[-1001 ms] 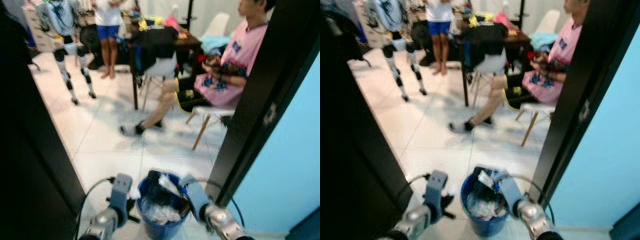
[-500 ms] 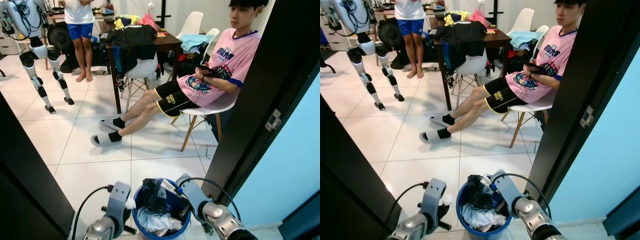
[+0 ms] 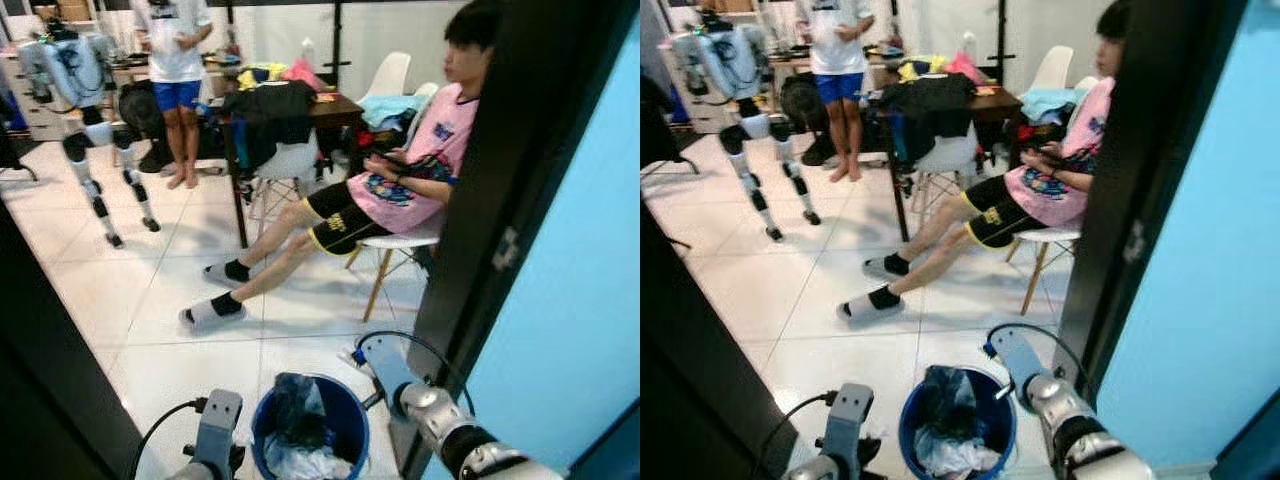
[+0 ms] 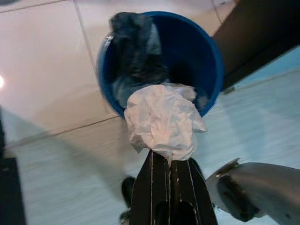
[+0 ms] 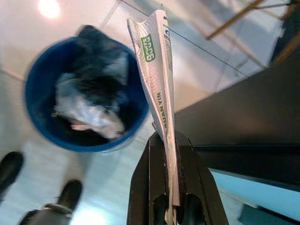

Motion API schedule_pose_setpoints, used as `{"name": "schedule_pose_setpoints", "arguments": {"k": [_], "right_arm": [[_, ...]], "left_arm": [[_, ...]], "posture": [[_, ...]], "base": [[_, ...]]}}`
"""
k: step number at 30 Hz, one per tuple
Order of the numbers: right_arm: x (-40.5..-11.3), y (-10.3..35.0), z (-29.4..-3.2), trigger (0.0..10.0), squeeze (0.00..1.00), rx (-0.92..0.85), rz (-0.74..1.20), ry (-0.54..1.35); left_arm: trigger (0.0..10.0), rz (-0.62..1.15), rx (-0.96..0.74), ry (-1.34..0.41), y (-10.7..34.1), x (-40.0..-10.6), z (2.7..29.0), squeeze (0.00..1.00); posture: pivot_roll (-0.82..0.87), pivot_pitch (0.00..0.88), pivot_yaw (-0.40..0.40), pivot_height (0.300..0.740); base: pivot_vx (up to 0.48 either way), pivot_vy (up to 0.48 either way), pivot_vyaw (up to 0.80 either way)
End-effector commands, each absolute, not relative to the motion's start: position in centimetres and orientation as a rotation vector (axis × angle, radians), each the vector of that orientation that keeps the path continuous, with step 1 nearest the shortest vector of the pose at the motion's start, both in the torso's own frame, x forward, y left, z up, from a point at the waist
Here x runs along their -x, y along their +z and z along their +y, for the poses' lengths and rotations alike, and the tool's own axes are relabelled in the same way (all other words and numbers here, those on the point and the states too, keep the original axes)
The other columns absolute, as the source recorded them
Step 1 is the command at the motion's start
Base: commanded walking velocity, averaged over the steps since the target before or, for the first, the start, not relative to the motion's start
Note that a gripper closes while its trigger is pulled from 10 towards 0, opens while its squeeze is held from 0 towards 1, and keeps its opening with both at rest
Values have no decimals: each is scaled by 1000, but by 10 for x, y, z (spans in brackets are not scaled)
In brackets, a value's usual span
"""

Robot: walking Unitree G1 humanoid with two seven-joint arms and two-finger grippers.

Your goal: Clean up the room

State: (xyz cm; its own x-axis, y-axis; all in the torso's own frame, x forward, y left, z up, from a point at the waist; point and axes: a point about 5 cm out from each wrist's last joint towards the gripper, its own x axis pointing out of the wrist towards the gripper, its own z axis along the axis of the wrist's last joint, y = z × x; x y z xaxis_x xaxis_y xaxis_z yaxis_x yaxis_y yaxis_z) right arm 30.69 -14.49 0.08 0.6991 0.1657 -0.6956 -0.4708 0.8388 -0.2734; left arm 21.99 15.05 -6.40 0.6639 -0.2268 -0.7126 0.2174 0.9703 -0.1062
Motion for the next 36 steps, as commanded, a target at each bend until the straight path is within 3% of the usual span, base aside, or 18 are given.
{"name": "schedule_pose_setpoints", "arguments": {"k": [1,12,15,16,21,22,33,34,36], "right_arm": [[-307,1,-136,10000,0,444,712,391],[-320,14,-117,10000,0,503,647,369],[-321,15,-116,10000,0,495,643,360],[-324,18,-115,10000,0,521,629,348],[-330,25,-116,10000,0,551,598,320],[-335,31,-115,10000,1000,518,577,299],[-349,49,-125,10000,1000,531,513,209],[-348,47,-131,10000,855,543,525,198],[-348,47,-131,10000,855,543,525,198]], "left_arm": [[10000,827,13,-227,-68,-214,156,0],[10000,881,-4,-209,-84,-177,173,0],[10000,890,-7,-209,-86,-171,175,0],[10000,897,-8,-204,-89,-161,181,0],[10000,894,-7,-201,-90,-156,186,0],[10000,879,-6,-206,-88,-158,187,0],[10000,811,-13,-222,-80,-173,187,0],[10000,801,-14,-229,-78,-177,186,0],[10000,801,-14,-229,-78,-177,186,0]], "posture": [[-107,27,-36,740],[-27,154,-28,740],[-27,154,-28,740],[-9,194,-23,740],[1,209,-23,740],[20,222,-22,740],[4,209,-13,740],[-6,202,-10,740],[-6,202,-10,740]], "base": [[0,0,0],[0,0,0],[0,0,0],[0,0,0],[0,0,0],[0,0,0],[0,0,0],[0,0,0],[0,0,0]]}}
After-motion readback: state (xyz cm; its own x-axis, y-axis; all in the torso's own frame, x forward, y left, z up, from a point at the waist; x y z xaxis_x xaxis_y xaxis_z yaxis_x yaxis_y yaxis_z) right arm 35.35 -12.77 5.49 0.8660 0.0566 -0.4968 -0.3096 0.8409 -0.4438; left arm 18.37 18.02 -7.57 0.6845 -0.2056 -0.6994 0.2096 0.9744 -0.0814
